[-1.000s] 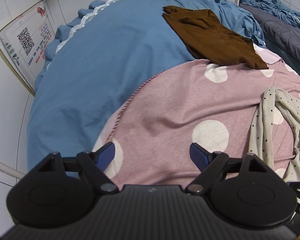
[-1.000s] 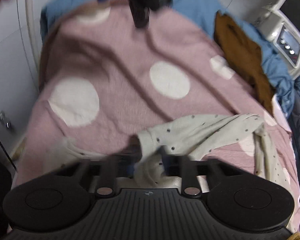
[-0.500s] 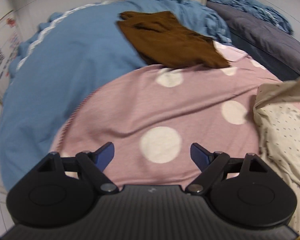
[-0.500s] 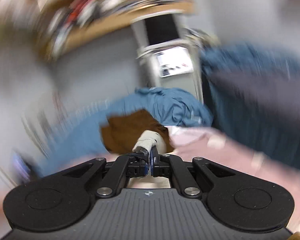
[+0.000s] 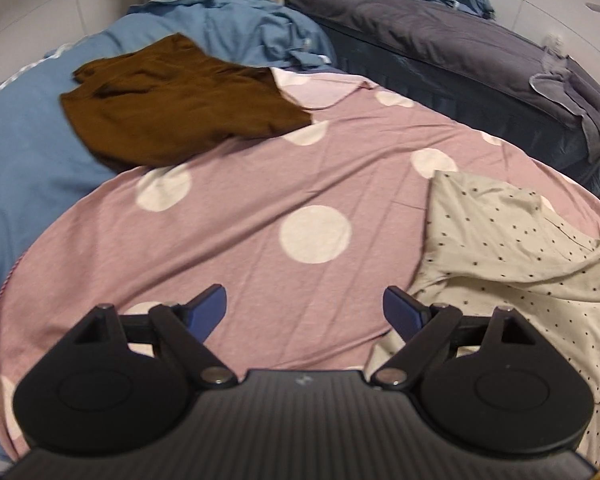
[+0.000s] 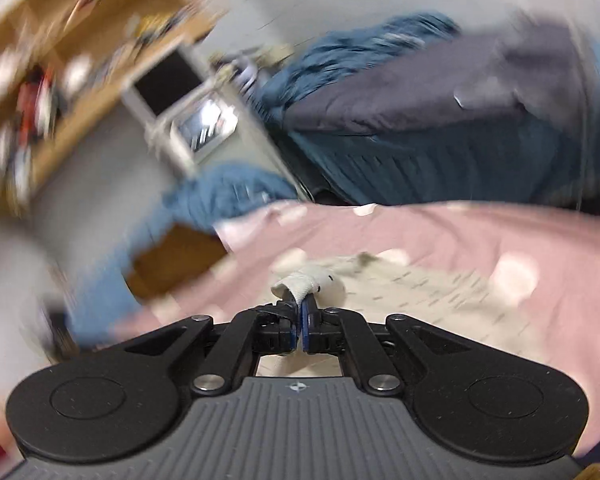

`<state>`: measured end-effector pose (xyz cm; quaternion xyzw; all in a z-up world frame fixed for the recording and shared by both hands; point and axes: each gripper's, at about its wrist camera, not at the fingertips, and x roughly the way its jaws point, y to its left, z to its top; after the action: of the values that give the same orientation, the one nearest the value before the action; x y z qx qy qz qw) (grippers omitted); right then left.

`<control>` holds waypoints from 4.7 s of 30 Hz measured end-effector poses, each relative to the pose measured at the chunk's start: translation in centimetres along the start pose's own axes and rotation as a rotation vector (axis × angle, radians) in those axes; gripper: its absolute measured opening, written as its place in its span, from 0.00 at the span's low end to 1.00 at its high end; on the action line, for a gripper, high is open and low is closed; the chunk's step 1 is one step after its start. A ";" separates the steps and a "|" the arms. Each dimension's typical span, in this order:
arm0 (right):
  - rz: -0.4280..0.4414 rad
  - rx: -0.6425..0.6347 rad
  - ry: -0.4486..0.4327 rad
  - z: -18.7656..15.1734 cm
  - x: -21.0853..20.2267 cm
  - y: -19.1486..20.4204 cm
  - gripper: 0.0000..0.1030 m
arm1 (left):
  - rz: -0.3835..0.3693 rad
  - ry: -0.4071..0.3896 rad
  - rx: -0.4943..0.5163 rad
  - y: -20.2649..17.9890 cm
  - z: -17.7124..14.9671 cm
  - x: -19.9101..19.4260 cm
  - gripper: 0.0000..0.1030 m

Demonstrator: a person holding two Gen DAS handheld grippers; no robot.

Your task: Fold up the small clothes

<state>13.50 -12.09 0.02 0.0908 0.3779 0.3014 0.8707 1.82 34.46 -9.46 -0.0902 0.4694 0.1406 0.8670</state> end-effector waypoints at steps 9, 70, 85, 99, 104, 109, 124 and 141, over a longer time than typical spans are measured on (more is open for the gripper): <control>-0.114 -1.277 0.235 -6.9 0.4 3.0 0.05 | -0.022 0.026 0.047 -2.0 -0.6 0.1 0.85; -0.203 0.164 0.357 -14.8 0.5 -6.2 0.03 | -0.062 0.021 0.551 -11.5 -0.5 5.1 0.79; -0.517 0.000 0.277 -11.1 2.9 -11.4 0.28 | 0.039 0.020 0.692 -12.2 -0.1 9.1 0.76; -0.404 -0.007 0.294 -14.7 5.2 -5.0 0.41 | -0.101 0.088 0.619 -12.6 -0.2 11.1 0.07; -0.416 0.125 0.294 -16.1 3.6 -6.7 0.41 | -0.072 0.120 0.454 -8.6 0.1 11.4 0.06; -0.431 0.109 0.294 -16.7 2.7 -6.0 0.41 | -0.089 0.125 0.353 -6.2 0.6 11.2 0.16; -0.203 -0.011 0.241 -10.4 11.6 -3.0 0.40 | -0.157 -0.007 0.478 -15.6 1.1 8.0 0.37; -0.330 0.069 0.045 -9.7 3.8 -5.2 0.61 | -0.083 -0.061 0.632 -12.8 -1.2 7.4 0.85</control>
<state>11.00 -14.70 -11.06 0.0505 0.4171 0.1430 0.8961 8.95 23.24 -15.99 0.1688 0.4597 -0.0453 0.8707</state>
